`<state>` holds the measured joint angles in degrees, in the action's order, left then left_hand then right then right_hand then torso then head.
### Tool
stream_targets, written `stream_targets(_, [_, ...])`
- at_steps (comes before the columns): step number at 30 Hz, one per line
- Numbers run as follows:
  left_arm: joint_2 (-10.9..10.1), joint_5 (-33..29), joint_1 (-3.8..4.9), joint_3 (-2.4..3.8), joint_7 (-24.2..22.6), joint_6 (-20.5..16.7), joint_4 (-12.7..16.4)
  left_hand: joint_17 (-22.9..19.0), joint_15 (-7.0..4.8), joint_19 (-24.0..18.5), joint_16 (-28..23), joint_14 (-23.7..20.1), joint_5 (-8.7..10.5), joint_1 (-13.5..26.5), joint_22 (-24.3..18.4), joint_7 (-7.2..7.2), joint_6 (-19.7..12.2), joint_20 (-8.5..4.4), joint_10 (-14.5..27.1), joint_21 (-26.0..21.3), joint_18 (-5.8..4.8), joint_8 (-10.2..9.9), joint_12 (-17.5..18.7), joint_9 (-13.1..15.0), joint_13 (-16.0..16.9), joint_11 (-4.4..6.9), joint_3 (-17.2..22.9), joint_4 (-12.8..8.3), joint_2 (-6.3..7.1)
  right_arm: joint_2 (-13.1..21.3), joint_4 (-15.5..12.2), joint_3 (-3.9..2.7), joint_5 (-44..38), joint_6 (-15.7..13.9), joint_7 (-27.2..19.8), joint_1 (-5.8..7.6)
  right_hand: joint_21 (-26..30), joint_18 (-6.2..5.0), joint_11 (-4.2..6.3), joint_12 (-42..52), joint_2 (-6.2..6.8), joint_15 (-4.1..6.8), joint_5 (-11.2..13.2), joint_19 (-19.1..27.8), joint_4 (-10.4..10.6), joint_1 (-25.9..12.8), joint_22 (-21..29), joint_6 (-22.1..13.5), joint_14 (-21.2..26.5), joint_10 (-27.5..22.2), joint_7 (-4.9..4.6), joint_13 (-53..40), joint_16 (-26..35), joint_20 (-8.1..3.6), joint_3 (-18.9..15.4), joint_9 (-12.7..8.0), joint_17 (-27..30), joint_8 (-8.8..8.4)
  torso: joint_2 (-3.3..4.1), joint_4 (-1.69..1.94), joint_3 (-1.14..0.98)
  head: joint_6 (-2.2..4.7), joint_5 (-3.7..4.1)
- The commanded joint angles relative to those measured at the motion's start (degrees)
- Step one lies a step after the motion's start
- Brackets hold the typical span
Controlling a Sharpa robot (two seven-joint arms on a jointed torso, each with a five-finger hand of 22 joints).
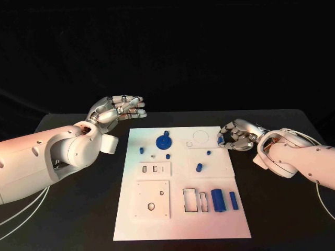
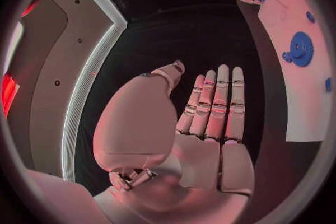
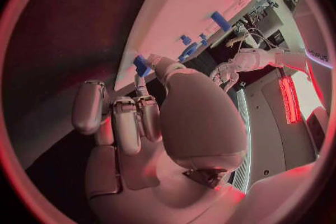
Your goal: Assemble the parts on the task board
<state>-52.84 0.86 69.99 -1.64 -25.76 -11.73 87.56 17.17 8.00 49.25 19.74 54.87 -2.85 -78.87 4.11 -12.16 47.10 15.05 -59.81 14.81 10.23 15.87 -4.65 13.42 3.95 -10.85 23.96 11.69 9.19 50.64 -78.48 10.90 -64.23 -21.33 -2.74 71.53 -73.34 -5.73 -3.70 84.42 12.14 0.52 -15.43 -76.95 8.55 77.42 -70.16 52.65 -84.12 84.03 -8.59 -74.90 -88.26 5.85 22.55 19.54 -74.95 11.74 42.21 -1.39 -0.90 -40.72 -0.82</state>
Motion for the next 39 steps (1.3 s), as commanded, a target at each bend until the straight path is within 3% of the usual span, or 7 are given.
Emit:
stream_targets(1, [0.0, 0.2, 0.03, 0.04, -0.5, 1.0, 0.1, 0.1, 0.06, -0.4, -0.3, -0.4, 0.02, 0.1, -0.1, -2.05, -0.3, 0.16, 0.2, -0.2, 0.30, -0.2, 0.1, 0.0, 0.1, 0.10, -0.1, -0.1, -0.43, -0.1, 0.1, 0.01, -0.9, 1.1, 0.3, -0.10, -0.3, 0.63, 0.00, 0.3, 0.19, 0.00, -0.1, -0.4, 0.0, -0.2, 0.0, 0.5, -4.9, 3.2, -0.08, -9.7, -0.2, -0.16, 0.1, 0.0, -10.9, 0.16, -0.02, -0.04, 0.00, -0.06, 0.00])
stream_targets(12, [0.0, 0.2, 0.03, 0.04, -0.5, 1.0, 0.2, 0.1, 0.06, -0.4, -0.3, -0.4, 0.02, 0.1, -0.1, -2.05, -0.3, 0.16, 0.2, -0.2, 0.30, -0.2, 0.1, 0.0, 0.1, 0.10, -0.1, -0.1, -0.43, -0.3, 0.2, 0.01, -1.0, 0.7, 0.4, -0.21, -0.4, 0.65, 0.39, 0.4, -0.25, 0.33, -0.1, -0.5, -0.1, 0.0, -0.3, 2.1, -5.0, 3.3, 0.40, -9.9, -0.3, -0.44, 1.2, 0.1, -11.1, 0.36, -0.05, 0.01, 0.02, -0.18, -0.04])
stream_targets(21, [0.0, 0.2, 0.03, 0.04, -0.5, 1.0, 0.1, 0.2, 0.06, -0.4, -0.3, -0.4, 0.03, 0.0, -0.1, -2.07, -0.4, 0.16, 0.2, -0.2, 0.31, -0.3, 0.1, 0.0, 0.1, 0.08, -0.1, -0.2, -0.51, -0.4, 0.4, 0.00, -1.5, -0.8, 1.3, -0.22, -0.5, 0.69, 1.07, 0.4, -2.55, 0.88, -0.2, -0.6, -0.6, 0.7, -0.6, 4.2, -5.0, 3.4, 1.10, -10.0, -0.4, -0.98, 5.6, 0.3, -11.3, 0.48, -0.03, 0.02, -0.01, -0.34, -0.06])
stream_targets(30, [0.0, 0.2, 0.03, 0.04, -0.5, 1.1, 0.2, 0.2, 0.06, -0.4, -0.3, -0.4, 0.03, 0.0, -0.1, -2.07, -0.4, 0.16, 0.2, -0.2, 0.31, -0.3, 0.1, 0.0, 0.1, 0.08, -0.1, -0.2, -0.51, -0.3, 0.0, 0.00, -1.6, -2.9, 1.6, -0.22, -0.6, 0.74, 1.24, 0.5, -2.83, 1.01, -0.1, -0.7, -0.8, 0.4, -0.9, 4.9, -5.1, 3.4, 1.31, -10.1, -0.5, -1.12, 7.1, 0.5, -11.5, 0.67, -0.03, -0.05, -0.01, -0.38, -0.22])
stream_targets(35, [-0.1, 0.2, 0.03, 0.04, -0.4, 1.1, 0.1, 0.2, 0.06, -0.4, -0.3, -0.4, 0.03, 0.0, -0.1, -2.07, -0.4, 0.16, 0.2, -0.2, 0.31, -0.3, 0.1, 0.0, 0.1, 0.08, -0.1, -0.2, -0.51, 0.6, -1.7, -0.02, 0.0, -3.7, 2.6, -0.18, -0.5, 0.71, 1.26, 0.5, -2.71, 1.03, -0.1, -0.6, -0.7, 0.3, -0.8, 4.9, -5.1, 3.4, 1.31, -10.1, -0.5, -1.14, 7.2, 0.5, -11.5, 0.66, -0.09, -0.09, 0.01, -0.40, -0.35])
stream_targets(39, [-0.2, 0.2, 0.03, 0.04, -0.2, 1.1, 0.1, 0.2, 0.07, -0.4, -0.3, -0.4, 0.03, 0.0, -0.1, -2.08, -0.4, 0.16, 0.3, -0.2, 0.31, -0.3, 0.1, 0.1, 0.1, 0.08, -0.1, -0.2, -0.53, 1.9, -5.2, -0.04, 2.8, -3.5, 4.5, 0.25, -0.6, 0.72, 1.28, 0.6, -2.65, 1.03, -0.1, -0.7, -0.8, 0.2, -0.9, 4.9, -5.1, 3.5, 1.33, -10.2, -0.5, -1.15, 7.3, 0.5, -11.5, 0.63, -0.12, -0.19, 0.10, -0.44, -0.34])
